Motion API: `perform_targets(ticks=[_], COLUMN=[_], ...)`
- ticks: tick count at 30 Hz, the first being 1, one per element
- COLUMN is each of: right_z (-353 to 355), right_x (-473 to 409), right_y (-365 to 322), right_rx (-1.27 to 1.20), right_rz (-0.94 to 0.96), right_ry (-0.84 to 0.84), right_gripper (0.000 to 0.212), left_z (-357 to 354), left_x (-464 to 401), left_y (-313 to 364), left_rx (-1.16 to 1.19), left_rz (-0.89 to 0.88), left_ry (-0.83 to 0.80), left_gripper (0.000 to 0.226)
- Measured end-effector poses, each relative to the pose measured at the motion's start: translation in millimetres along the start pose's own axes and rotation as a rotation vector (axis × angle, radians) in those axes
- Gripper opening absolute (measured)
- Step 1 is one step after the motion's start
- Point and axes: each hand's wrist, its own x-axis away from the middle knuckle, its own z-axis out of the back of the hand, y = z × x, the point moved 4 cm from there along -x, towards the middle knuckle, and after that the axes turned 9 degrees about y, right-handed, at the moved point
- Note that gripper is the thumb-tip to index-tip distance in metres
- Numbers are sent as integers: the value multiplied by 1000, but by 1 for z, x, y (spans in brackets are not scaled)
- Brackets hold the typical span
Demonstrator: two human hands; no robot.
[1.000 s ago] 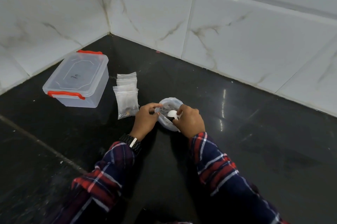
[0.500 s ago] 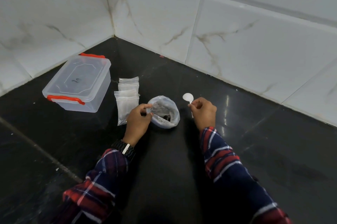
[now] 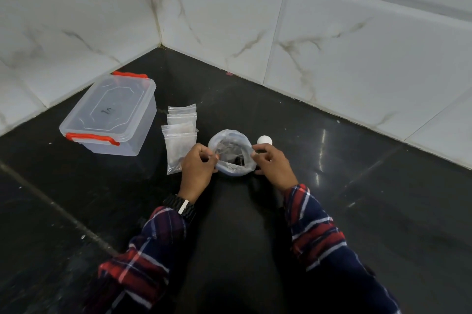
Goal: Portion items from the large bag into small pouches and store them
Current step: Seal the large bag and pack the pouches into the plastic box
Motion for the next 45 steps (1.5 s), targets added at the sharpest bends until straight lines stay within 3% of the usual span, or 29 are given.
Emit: perform_targets(ticks=[6, 18, 22, 28, 34, 41, 45], right_z=[1, 8, 5, 10, 7, 7, 6], right_x=[4, 11, 13, 9, 16, 16, 18], right_y=[5, 13, 6, 5, -14, -9, -11], right_rx=[-401, -680, -559, 57, 196, 10, -426], right_rz=[-158, -370, -265, -77, 162, -77, -232], right_ry=[-105, -206, -191, 185, 347, 172, -57], right_gripper=[24, 36, 20, 10, 14, 16, 8], left_z=[2, 3, 4, 8, 15, 15, 15], left_x=[0, 4, 7, 4, 1, 0, 1], left_y=[5, 10, 10, 4, 4, 0, 4], left_rx=[85, 248, 171, -69, -223, -275, -156], left_rz=[109, 271, 251, 69, -24, -24, -14], left_ry=[-68, -326, -303, -79, 48, -132, -225], left_gripper=[40, 28, 29, 21, 18, 22, 30])
